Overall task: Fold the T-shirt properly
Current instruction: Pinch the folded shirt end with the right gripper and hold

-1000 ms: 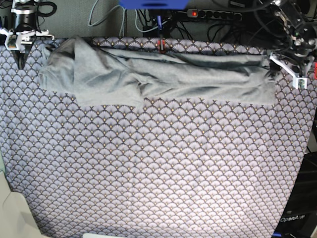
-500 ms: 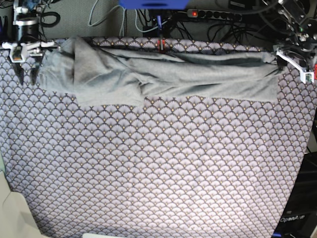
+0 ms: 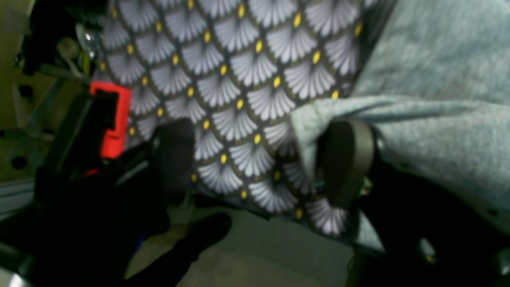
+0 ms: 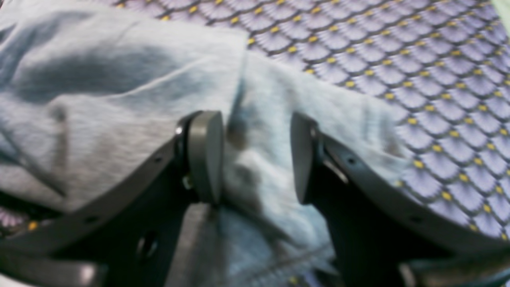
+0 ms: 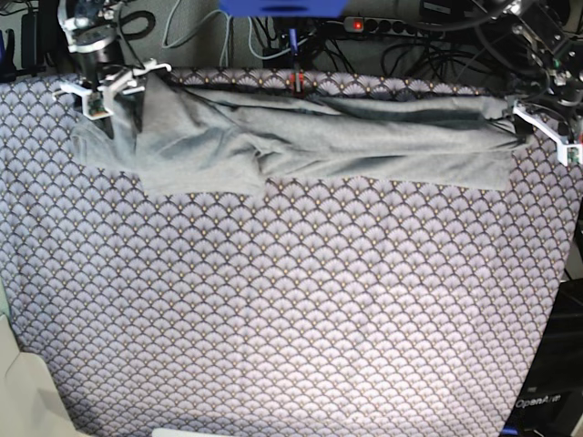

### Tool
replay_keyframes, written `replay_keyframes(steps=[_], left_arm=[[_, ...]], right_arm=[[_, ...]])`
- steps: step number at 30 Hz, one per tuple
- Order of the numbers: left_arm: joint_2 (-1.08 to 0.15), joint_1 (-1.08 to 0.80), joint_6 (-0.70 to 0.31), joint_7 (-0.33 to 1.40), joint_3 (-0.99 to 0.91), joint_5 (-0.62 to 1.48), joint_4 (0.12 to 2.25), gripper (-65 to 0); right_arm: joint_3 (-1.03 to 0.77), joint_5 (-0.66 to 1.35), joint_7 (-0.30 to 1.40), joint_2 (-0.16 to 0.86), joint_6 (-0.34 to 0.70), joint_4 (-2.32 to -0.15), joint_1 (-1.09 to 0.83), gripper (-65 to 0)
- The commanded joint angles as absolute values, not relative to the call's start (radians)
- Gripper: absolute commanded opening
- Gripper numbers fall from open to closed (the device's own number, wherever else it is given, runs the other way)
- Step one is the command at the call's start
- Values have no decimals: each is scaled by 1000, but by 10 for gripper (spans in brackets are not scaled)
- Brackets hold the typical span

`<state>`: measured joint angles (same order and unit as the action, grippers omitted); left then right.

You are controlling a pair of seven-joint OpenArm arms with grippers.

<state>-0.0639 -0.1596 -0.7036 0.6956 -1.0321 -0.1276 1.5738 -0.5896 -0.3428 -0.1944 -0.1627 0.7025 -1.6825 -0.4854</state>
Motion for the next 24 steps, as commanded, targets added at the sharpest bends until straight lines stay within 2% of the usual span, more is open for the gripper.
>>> replay_keyframes(steps=[1, 17, 24], left_arm=[[-61, -140, -698, 684, -1035, -125, 1592, -169], [-42, -128, -698, 684, -1035, -130, 1592, -169], [-42, -128, -698, 684, -1035, -130, 1592, -169]], right_arm=[[-584, -325, -223, -157, 698, -1702, -490, -359], [-570, -325, -222, -157, 698, -1704, -490, -359], [-570, -325, -222, -157, 698, -1639, -492, -359]])
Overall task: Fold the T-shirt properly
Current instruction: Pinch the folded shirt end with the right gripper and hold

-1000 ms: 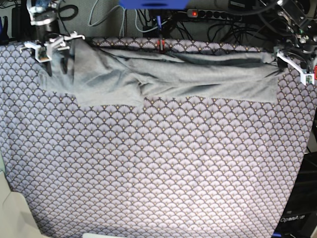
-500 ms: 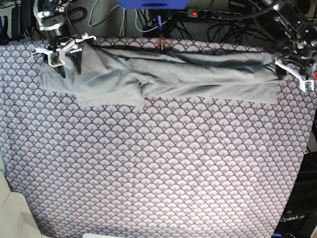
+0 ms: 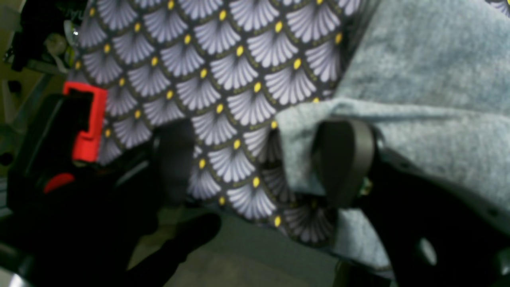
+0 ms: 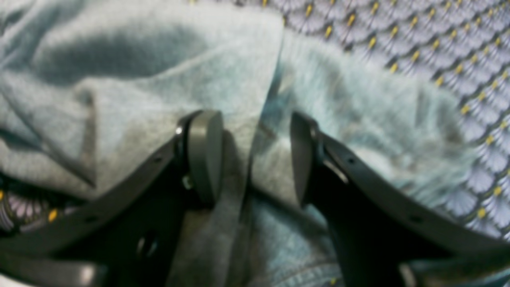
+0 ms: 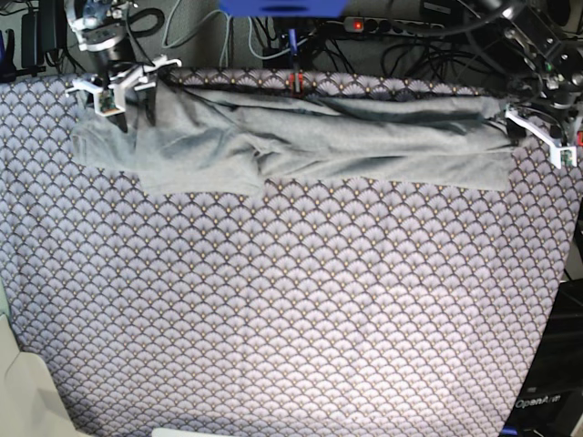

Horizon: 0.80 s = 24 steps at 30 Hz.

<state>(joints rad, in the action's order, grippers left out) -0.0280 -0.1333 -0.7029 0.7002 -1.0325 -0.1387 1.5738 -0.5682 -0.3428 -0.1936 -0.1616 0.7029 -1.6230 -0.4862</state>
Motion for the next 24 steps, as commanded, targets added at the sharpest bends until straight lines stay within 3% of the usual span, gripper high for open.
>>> replay_keyframes(steps=[1, 8, 14, 16, 24], left_arm=[[-42, -128, -698, 684, -1035, -130, 1592, -170], [-44, -128, -698, 684, -1035, -130, 1592, -171], [-44, -128, -698, 684, -1035, -130, 1592, -171], [-44, -128, -698, 684, -1035, -130, 1592, -171], [-42, -127, -698, 684, -1035, -130, 1592, -171]], right_arm=[[-570, -325, -222, -157, 698, -1638, -492, -359], [-570, -325, -222, -157, 698, -1635, -492, -383], [-568, -325, -222, -157, 698, -1635, -492, -601], [-568, -325, -222, -157, 698, -1635, -492, -640], [-568, -323, -236, -157, 698, -1658, -527, -644]])
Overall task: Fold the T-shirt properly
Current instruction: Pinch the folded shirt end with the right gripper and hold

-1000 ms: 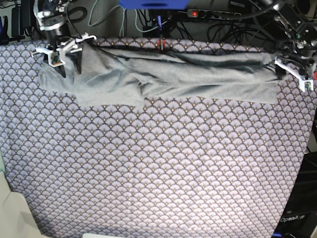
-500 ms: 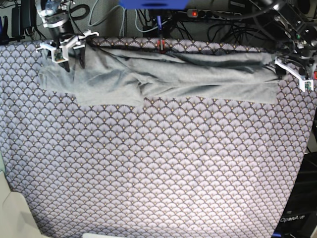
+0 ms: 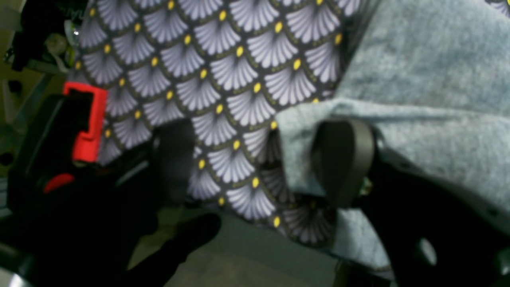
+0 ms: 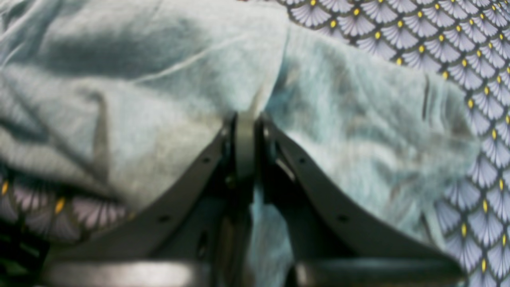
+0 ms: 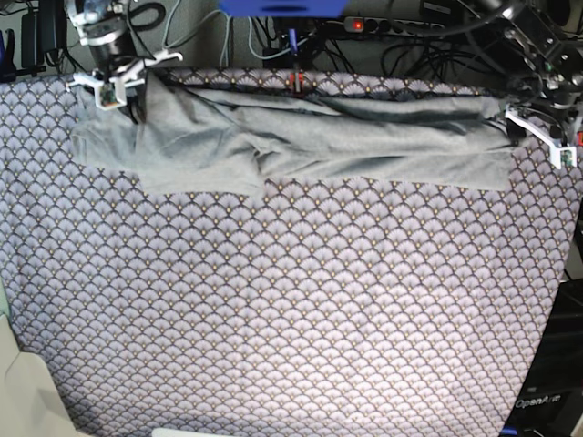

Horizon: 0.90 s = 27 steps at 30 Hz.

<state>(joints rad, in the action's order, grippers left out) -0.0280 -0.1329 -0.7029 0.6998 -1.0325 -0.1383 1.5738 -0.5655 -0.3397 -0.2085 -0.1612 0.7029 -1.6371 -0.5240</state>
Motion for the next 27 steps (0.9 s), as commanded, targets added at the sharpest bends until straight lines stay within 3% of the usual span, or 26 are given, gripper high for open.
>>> replay_keyframes(steps=[1, 16, 23, 27], left_arm=[[-42, -127, -698, 684, -1035, -130, 1592, -171], [-45, -125, -698, 684, -1035, -130, 1592, -171], [-45, -125, -698, 684, -1035, -130, 1592, -170], [-45, -125, -698, 684, -1035, -130, 1592, -170]], right_arm=[[-568, -323, -236, -157, 698, -1666, -532, -644], [-570, -318, -305, -157, 698, -1678, -591, -650], [-570, -318, -183, -157, 698, -1702, -544, -502], [-568, -318, -156, -157, 698, -1707, -524, -451]])
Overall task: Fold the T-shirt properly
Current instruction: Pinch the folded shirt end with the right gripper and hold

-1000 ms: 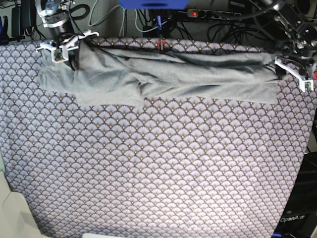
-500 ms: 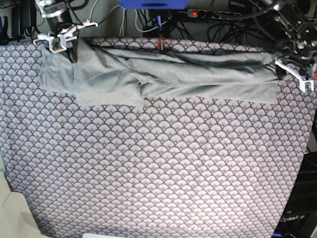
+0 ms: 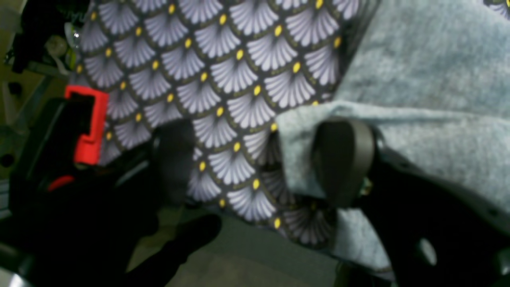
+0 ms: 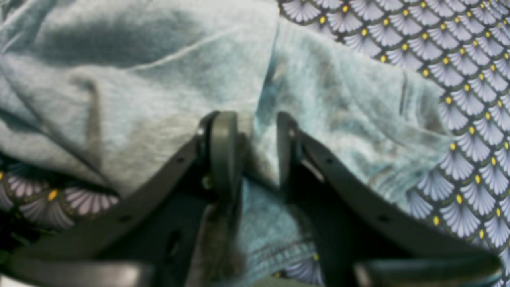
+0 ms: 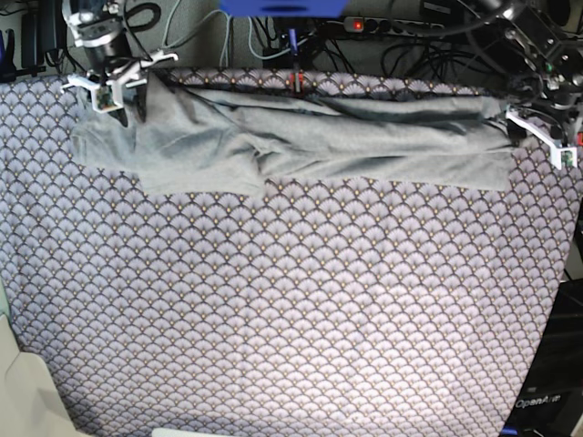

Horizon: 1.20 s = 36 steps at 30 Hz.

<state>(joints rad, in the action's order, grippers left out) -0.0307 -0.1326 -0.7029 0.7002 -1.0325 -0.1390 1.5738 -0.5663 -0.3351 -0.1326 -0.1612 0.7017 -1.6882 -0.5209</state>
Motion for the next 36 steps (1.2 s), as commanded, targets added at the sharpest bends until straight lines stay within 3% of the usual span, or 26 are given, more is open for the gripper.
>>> replay_keyframes(steps=[1, 10, 20, 24, 30, 36], left_arm=[[-45, -125, -698, 684, -1035, -130, 1592, -170], [-45, -127, -698, 684, -1035, -130, 1592, -171], [-48, -127, -698, 684, -1036, -130, 1592, -172], [-48, -128, -698, 684, -1036, -130, 1592, -172], [-48, -128, -698, 684, -1036, -130, 1592, -172], [-50, -127, -698, 684, -1036, -130, 1592, -172]], right_arm=[[-568, -318, -151, -157, 698, -1707, -519, -440], [-509, -323, -145, -157, 698, -1698, -530, -361], [-484, -323, -147, -157, 698, -1662, -524, -360], [-490, -325, -147, -157, 698, -1635, -507, -438], [-490, -325, -147, -157, 698, -1630, -504, -650], [-493, -325, -154, -157, 698, -1636, -506, -650]])
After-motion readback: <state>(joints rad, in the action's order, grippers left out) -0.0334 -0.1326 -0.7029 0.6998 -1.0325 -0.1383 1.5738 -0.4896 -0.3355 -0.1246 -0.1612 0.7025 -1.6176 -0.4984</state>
